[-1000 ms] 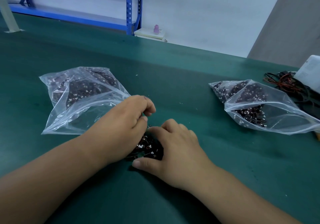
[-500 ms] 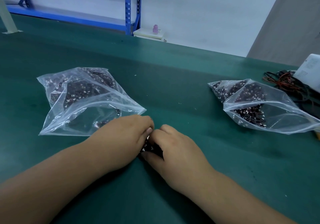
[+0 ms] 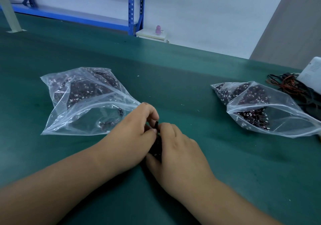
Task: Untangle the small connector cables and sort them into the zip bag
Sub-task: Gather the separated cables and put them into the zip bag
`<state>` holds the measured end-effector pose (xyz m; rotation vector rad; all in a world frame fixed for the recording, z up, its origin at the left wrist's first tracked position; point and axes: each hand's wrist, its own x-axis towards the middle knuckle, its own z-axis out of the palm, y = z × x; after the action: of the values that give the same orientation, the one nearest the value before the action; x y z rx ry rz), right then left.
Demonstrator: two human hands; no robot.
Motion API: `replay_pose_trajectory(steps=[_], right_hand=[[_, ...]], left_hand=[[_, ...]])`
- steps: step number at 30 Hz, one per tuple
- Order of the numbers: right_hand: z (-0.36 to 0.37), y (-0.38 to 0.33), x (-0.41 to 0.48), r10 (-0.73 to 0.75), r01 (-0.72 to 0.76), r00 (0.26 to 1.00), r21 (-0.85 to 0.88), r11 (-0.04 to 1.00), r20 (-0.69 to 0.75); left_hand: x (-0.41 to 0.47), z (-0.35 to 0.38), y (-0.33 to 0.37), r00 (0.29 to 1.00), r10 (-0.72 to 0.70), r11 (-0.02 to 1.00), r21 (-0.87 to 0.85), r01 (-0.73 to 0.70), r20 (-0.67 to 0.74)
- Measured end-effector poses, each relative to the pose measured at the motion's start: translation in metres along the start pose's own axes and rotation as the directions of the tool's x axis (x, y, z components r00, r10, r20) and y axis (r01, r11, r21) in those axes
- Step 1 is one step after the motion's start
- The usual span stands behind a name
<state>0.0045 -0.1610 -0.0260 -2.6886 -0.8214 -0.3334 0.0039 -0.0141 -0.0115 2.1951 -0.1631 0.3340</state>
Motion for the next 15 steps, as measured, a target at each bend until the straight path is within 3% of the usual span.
replay_pose_trajectory(steps=[6,11,15], right_hand=[[-0.005,0.009,0.005,0.037,-0.034,0.998,-0.066,0.997,0.059],[-0.011,0.027,0.006,0.102,-0.102,0.993,-0.018,0.995,0.06],[-0.017,0.037,0.005,0.196,-0.197,0.98,0.06,0.979,0.019]], left_hand=[[0.003,-0.008,-0.008,0.998,0.06,0.981,0.184,-0.061,0.013],[0.004,-0.01,-0.012,0.984,0.057,0.949,0.297,-0.107,0.171],[0.001,-0.012,-0.012,0.943,0.149,0.881,0.393,-0.263,0.298]])
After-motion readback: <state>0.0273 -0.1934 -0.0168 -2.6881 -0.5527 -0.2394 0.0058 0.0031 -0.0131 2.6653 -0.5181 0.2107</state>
